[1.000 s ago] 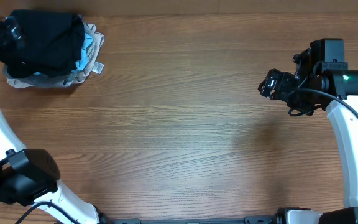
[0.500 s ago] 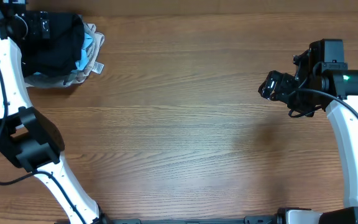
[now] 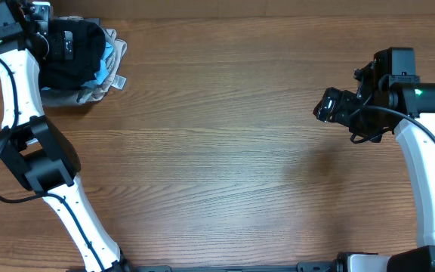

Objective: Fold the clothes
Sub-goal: 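Lower the shirt onto the stack and open the left gripper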

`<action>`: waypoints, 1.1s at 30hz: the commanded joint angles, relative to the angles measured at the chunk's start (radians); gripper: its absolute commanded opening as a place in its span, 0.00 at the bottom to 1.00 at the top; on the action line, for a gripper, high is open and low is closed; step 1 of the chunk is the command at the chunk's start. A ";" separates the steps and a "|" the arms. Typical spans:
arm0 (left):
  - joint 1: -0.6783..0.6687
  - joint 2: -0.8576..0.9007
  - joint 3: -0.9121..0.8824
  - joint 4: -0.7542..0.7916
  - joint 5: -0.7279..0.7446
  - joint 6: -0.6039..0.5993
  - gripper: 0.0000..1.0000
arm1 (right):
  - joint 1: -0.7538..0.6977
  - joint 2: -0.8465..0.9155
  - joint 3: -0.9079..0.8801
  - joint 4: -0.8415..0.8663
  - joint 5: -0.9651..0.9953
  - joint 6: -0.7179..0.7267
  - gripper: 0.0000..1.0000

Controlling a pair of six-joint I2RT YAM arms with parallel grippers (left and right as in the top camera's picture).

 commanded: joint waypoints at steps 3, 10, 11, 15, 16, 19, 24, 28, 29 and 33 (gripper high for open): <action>0.006 -0.196 -0.018 -0.063 -0.037 0.004 1.00 | -0.002 -0.010 0.101 -0.008 0.076 -0.002 1.00; -0.007 -0.509 -0.018 -0.174 -0.029 -0.145 1.00 | -0.002 -0.013 0.570 -0.201 0.231 -0.003 1.00; -0.012 -0.539 -0.018 -0.182 -0.029 -0.194 1.00 | -0.002 -0.013 0.628 -0.216 0.229 -0.003 1.00; -0.040 -0.612 -0.018 -0.228 -0.030 -0.303 1.00 | -0.002 -0.022 0.901 -0.306 0.229 -0.003 1.00; -0.041 -0.614 -0.018 -0.230 -0.029 -0.304 1.00 | -0.002 -0.031 0.964 -0.332 0.225 -0.003 1.00; -0.045 -0.610 -0.019 -0.241 -0.030 -0.314 1.00 | -0.002 -0.081 1.102 -0.377 0.226 -0.003 1.00; -0.045 -0.608 -0.019 -0.288 -0.030 -0.314 1.00 | -0.002 -0.206 1.170 -0.377 0.226 -0.003 1.00; -0.045 -0.608 -0.019 -0.324 -0.030 -0.314 1.00 | -0.002 -0.292 1.170 -0.380 0.226 -0.003 1.00; -0.045 -0.608 -0.019 -0.335 -0.030 -0.314 1.00 | -0.002 -0.307 1.170 -0.380 0.226 -0.003 1.00; -0.045 -0.608 -0.019 -0.357 -0.030 -0.314 1.00 | -0.002 -0.335 1.170 -0.380 0.226 -0.003 1.00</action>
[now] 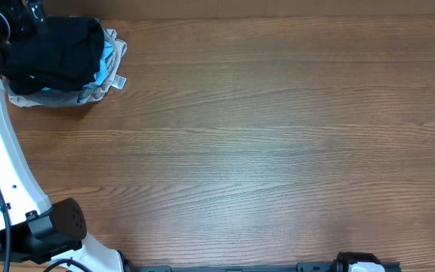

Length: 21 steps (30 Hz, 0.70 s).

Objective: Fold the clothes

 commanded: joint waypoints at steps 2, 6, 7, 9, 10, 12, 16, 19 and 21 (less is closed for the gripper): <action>-0.001 0.004 -0.003 -0.009 0.000 -0.017 1.00 | -0.002 0.005 -0.005 0.000 0.013 0.000 1.00; -0.001 0.004 -0.003 -0.009 0.000 -0.017 1.00 | -0.002 0.005 -0.006 -0.063 0.082 -0.008 1.00; -0.001 0.004 -0.003 -0.009 0.000 -0.017 1.00 | -0.002 0.005 -0.011 -0.081 0.097 -0.008 1.00; -0.001 0.004 -0.003 -0.009 0.000 -0.017 1.00 | -0.002 -0.017 -0.040 -0.079 0.111 -0.032 1.00; -0.001 0.004 -0.003 -0.009 0.000 -0.017 1.00 | -0.002 -0.027 -0.055 -0.076 0.111 -0.032 1.00; -0.001 0.004 -0.003 -0.009 0.000 -0.017 1.00 | -0.002 -0.066 -0.115 -0.043 0.111 -0.032 1.00; -0.001 0.004 -0.003 -0.009 0.000 -0.017 1.00 | -0.001 -0.202 -0.352 0.147 0.121 -0.031 1.00; -0.001 0.004 -0.003 -0.009 0.000 -0.017 1.00 | 0.001 -0.336 -0.612 0.333 0.137 -0.032 1.00; -0.001 0.004 -0.003 -0.009 0.000 -0.017 1.00 | 0.001 -0.409 -0.764 0.423 0.131 -0.031 1.00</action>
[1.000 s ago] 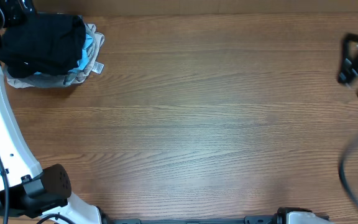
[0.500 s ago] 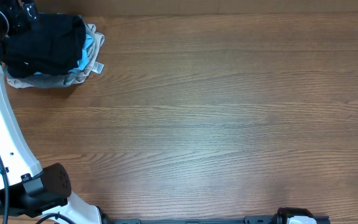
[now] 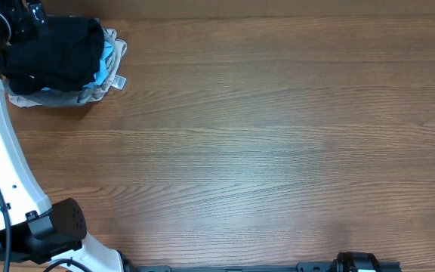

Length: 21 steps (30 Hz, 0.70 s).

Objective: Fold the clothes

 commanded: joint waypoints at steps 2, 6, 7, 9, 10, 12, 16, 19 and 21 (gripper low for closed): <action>-0.001 0.004 -0.003 0.001 0.000 -0.016 1.00 | 0.000 -0.161 -0.344 0.172 0.002 -0.005 1.00; -0.001 0.004 -0.003 0.001 0.000 -0.016 1.00 | -0.003 -0.311 -0.720 0.456 -0.014 -0.005 1.00; -0.001 0.004 -0.003 0.001 0.000 -0.016 1.00 | -0.003 -0.329 -0.772 0.494 -0.021 -0.005 1.00; -0.001 0.004 -0.003 0.001 0.000 -0.016 1.00 | -0.003 -0.396 -0.998 0.664 -0.057 -0.005 1.00; -0.001 0.004 -0.003 0.001 0.000 -0.016 1.00 | -0.003 -0.405 -1.040 0.698 -0.062 -0.004 1.00; -0.001 0.004 -0.003 0.001 0.000 -0.016 1.00 | -0.003 -0.428 -1.159 0.806 -0.073 -0.004 1.00; -0.001 0.004 -0.003 0.001 0.000 -0.016 1.00 | -0.003 -0.497 -1.397 1.036 -0.102 -0.004 1.00; -0.001 0.004 -0.003 0.001 0.000 -0.016 1.00 | -0.003 -0.563 -1.557 1.172 -0.135 -0.004 1.00; -0.001 0.004 -0.003 0.001 0.000 -0.016 1.00 | -0.003 -0.599 -1.624 1.213 -0.142 -0.003 1.00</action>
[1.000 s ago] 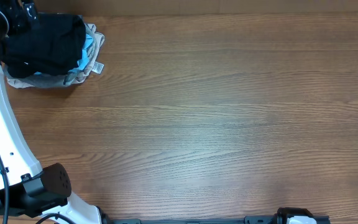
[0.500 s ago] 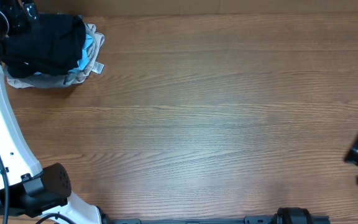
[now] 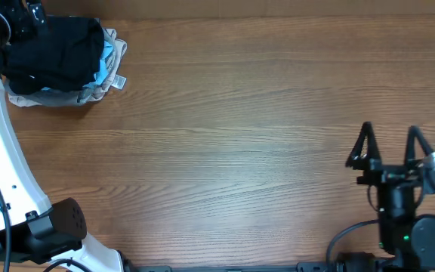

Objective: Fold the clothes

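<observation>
A pile of clothes (image 3: 66, 60) lies at the far left corner of the wooden table, a black garment (image 3: 55, 49) on top and light blue and grey pieces (image 3: 108, 64) showing under its right side. My left arm runs up the left edge; its gripper (image 3: 21, 11) sits at the pile's far left corner, dark against the black cloth, its jaws unreadable. My right gripper (image 3: 390, 143) stands open over bare wood at the near right, fingers pointing away, nothing between them, far from the pile.
The wooden table (image 3: 232, 128) stretches between the pile and the right arm. The right arm's base (image 3: 410, 234) sits at the near right edge, the left arm's base joint (image 3: 51, 227) at the near left.
My right arm, only a dark sliver at the right edge before, now stands in view at the near right with its gripper open. The left arm and the pile look unchanged.
At first my left gripper was over the black garment on the pile and my right gripper hung at the middle right. Then the left arm lay stretched along the left edge, gripper at the corner, and the right arm was out of view. Now the right arm is back, open.
</observation>
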`<action>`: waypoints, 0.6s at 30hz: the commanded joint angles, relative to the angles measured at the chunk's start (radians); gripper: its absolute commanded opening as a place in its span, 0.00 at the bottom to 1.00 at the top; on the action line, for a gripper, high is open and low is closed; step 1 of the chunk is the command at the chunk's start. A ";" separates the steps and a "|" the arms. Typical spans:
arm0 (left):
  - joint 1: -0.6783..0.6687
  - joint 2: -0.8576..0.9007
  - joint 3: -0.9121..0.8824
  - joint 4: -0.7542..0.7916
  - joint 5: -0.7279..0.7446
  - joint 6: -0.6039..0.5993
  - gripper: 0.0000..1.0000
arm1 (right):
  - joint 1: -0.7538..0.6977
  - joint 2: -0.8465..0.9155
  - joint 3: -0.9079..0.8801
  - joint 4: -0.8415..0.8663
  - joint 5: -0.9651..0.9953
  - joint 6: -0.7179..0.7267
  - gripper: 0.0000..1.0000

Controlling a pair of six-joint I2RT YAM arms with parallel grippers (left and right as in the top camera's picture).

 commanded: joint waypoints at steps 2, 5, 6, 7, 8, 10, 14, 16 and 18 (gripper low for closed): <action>-0.001 0.004 -0.003 0.001 0.000 -0.017 1.00 | -0.003 -0.105 -0.153 0.049 -0.037 0.000 1.00; -0.001 0.004 -0.003 0.001 0.000 -0.017 1.00 | -0.003 -0.170 -0.206 0.047 -0.037 0.000 1.00; -0.001 0.004 -0.003 0.001 0.000 -0.017 1.00 | -0.003 -0.187 -0.219 0.047 -0.037 0.000 1.00; -0.001 0.004 -0.003 0.001 0.000 -0.017 1.00 | -0.003 -0.204 -0.232 0.047 -0.036 0.000 1.00; -0.001 0.004 -0.003 0.001 0.000 -0.017 1.00 | -0.003 -0.214 -0.241 0.047 -0.037 0.000 1.00; -0.001 0.004 -0.003 0.001 0.000 -0.017 1.00 | -0.003 -0.239 -0.266 0.046 -0.036 0.000 1.00; -0.001 0.004 -0.003 0.001 0.000 -0.017 1.00 | -0.003 -0.263 -0.313 0.047 -0.037 0.000 1.00; -0.001 0.004 -0.003 0.001 0.000 -0.017 1.00 | -0.003 -0.274 -0.334 0.047 -0.037 0.000 1.00; -0.001 0.004 -0.003 0.001 0.000 -0.017 1.00 | -0.003 -0.280 -0.356 0.051 -0.037 0.000 1.00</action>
